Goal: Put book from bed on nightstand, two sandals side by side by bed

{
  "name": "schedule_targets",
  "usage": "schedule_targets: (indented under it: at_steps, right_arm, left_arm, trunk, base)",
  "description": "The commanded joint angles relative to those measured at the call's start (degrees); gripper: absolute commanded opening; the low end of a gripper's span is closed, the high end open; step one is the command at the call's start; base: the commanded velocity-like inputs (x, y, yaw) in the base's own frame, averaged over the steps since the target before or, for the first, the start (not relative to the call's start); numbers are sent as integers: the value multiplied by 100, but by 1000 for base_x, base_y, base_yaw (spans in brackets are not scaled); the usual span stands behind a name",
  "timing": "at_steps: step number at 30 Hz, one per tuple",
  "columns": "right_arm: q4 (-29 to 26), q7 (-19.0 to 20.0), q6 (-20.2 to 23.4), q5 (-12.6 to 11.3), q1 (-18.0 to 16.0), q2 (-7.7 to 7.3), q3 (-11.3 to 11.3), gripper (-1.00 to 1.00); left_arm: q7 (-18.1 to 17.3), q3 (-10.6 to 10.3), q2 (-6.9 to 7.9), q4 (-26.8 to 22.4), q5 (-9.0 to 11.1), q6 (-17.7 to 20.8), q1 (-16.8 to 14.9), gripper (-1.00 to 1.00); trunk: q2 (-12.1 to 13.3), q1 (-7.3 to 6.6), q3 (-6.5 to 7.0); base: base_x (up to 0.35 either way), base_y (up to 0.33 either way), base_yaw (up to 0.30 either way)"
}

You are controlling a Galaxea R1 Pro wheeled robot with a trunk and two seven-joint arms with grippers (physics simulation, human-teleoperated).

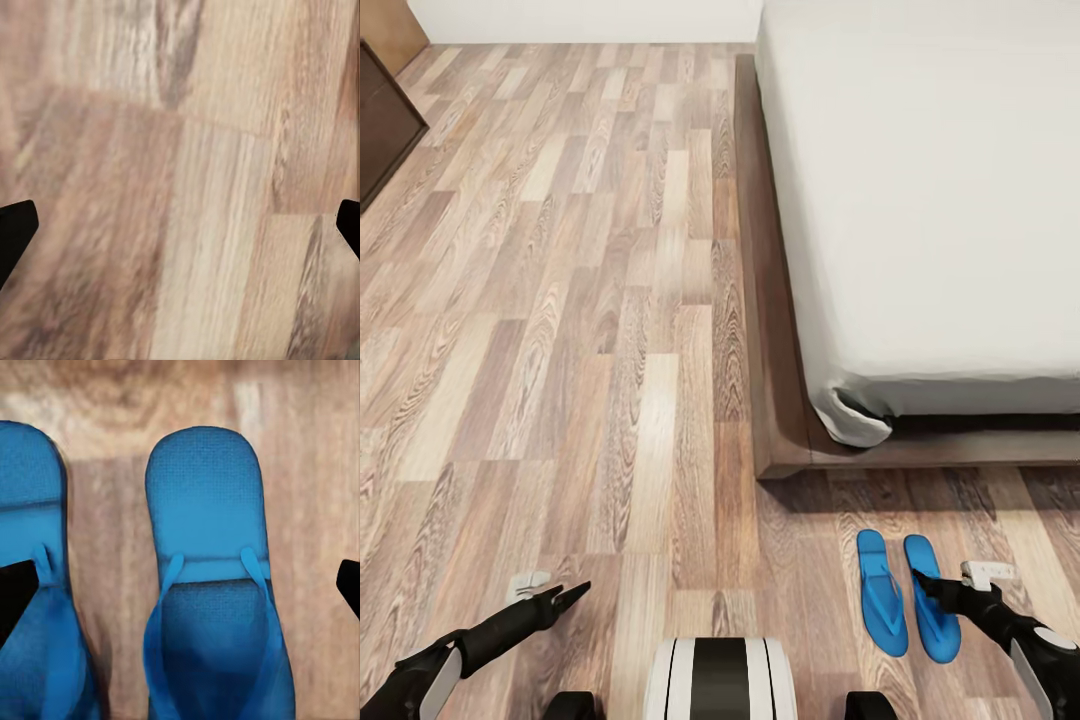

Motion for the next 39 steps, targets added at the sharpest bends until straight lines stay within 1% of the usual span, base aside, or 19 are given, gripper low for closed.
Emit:
schedule_targets:
  at_steps: [1,2,4,5,6,7,8,10,13,22,39]
  right_arm:
    - [27,533,137,-147,-2,-7,-32,100]
    - [53,813,187,-235,-2,-12,-33,100]
    - [320,1996,318,-532,0,-24,-42,100]
    - [436,2252,337,-580,0,-28,-47,100]
    - [721,2665,361,-654,1,-47,-56,100]
    - [1032,2939,377,-706,3,-89,-63,100]
    - [1461,3178,373,-754,5,-147,-68,100]
    - [1879,3342,348,-789,6,-189,-69,100]
    - [2030,3387,338,-801,6,-203,-66,100]
    - [2116,3352,305,-799,7,-210,-65,100]
    - [2126,3350,307,-798,7,-210,-65,100]
  left_arm:
    - [-25,10,-6,2,30,59,-2,100]
    - [-26,12,-13,5,29,59,-2,100]
    - [-30,21,-30,14,35,58,0,100]
    - [-32,23,-30,23,37,56,1,100]
    - [-33,28,-26,68,42,51,3,100]
    - [-32,33,-15,167,44,42,5,100]
    - [-35,41,20,402,36,28,6,100]
    - [-123,47,84,772,23,-1,6,100]
    - [-179,45,106,940,19,-63,7,100]
    - [-169,41,103,1187,9,-319,11,100]
    - [-121,35,98,1217,8,-338,13,100]
  trunk:
    - [0,-3,20]
    - [2,-6,42]
    - [4,-11,86]
    - [6,-13,109]
    - [7,-16,131]
    - [8,-19,153]
    - [10,-21,175]
    - [12,-26,219]
    - [16,-34,286]
    - [28,-57,485]
    - [51,-101,862]
  base:
    - [0,0,0]
    - [0,0,0]
    - [0,0,0]
    - [0,0,0]
    - [0,0,0]
    - [0,0,0]
    - [0,0,0]
    - [0,0,0]
    - [0,0,0]
    - [0,0,0]
    - [0,0,0]
